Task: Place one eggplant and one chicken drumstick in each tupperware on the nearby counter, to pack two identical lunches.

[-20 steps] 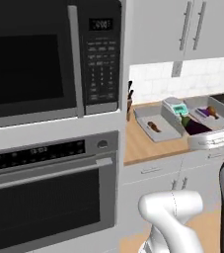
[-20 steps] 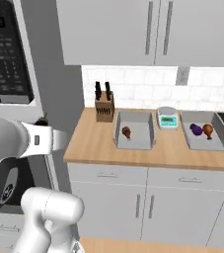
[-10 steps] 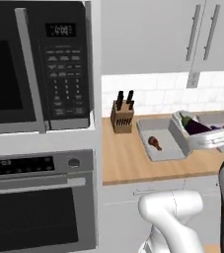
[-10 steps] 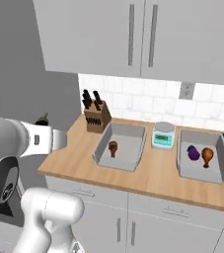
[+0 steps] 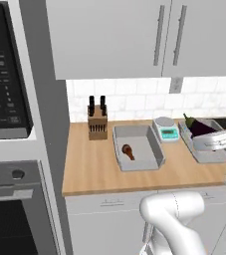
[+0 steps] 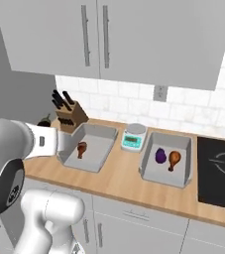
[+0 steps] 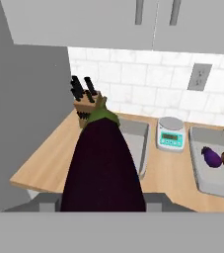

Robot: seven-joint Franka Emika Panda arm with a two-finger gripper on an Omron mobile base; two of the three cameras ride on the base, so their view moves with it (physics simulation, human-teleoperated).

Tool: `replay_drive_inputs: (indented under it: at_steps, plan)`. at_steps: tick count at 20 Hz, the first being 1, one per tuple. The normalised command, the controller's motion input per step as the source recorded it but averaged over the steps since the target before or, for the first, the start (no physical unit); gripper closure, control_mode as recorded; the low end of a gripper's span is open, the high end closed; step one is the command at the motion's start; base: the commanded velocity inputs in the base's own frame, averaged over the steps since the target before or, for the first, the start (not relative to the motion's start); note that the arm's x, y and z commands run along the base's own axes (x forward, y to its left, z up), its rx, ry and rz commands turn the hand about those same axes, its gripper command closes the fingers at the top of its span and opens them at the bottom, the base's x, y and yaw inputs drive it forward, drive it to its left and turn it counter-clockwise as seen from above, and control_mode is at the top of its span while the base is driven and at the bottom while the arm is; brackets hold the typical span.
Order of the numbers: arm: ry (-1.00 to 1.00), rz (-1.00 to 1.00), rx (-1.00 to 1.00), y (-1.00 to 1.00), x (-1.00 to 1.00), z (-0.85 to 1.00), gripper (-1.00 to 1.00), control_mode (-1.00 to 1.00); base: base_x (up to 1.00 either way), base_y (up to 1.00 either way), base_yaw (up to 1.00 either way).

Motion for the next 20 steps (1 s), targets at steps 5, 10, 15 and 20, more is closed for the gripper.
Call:
replay_drive_inputs:
  at_steps: [5,10,15,20]
  plan:
    - [0.00,0.00,0.00,0.00,0.00,0.00,1.00,1.00,0.69,0.08,0.00]
    - [0.03,-0.01,-0.02,0.04,0.08,-0.47,1.00,-1.00,0.00,0.00,0.00]
    - [0.17,-0.08,-0.09,0.27,0.59,-0.92,1.00,-1.00,0.00,0.00,0.00]
    - [0.19,-0.01,-0.03,0.14,0.92,-0.81,1.00,-1.00,0.00,0.00,0.00]
